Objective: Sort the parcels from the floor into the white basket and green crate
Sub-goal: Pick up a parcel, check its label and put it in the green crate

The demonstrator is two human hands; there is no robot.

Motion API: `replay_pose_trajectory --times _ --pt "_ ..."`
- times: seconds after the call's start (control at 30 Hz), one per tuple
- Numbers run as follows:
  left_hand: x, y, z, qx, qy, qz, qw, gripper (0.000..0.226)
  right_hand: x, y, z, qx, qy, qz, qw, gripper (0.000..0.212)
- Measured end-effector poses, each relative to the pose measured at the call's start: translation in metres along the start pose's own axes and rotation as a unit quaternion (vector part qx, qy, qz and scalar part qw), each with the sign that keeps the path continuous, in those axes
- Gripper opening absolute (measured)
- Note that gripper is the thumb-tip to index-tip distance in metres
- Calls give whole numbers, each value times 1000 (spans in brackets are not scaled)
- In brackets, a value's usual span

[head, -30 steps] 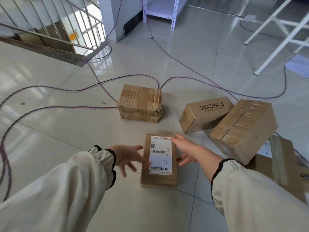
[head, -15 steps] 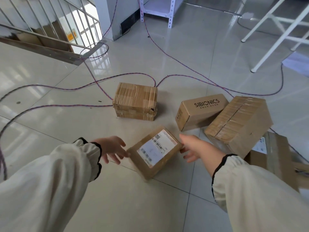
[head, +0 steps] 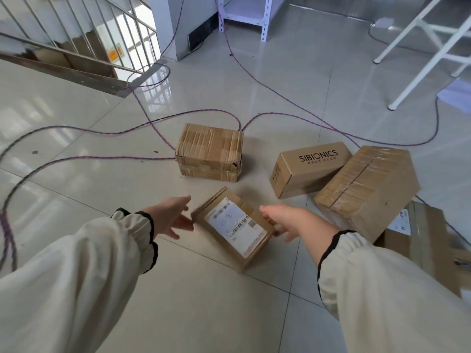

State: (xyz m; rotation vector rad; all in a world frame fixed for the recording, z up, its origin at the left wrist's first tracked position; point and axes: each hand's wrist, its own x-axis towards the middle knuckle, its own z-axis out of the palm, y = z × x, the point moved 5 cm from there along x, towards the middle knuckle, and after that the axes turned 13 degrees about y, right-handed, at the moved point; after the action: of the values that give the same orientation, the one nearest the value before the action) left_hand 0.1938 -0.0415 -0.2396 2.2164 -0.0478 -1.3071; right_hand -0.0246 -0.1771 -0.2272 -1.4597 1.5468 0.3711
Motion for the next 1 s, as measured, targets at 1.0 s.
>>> replay_pose_trajectory --times 1.0 --pt "-160 65 -16 6 -45 22 999 31 -140 -47 -27 239 -14 52 969 37"
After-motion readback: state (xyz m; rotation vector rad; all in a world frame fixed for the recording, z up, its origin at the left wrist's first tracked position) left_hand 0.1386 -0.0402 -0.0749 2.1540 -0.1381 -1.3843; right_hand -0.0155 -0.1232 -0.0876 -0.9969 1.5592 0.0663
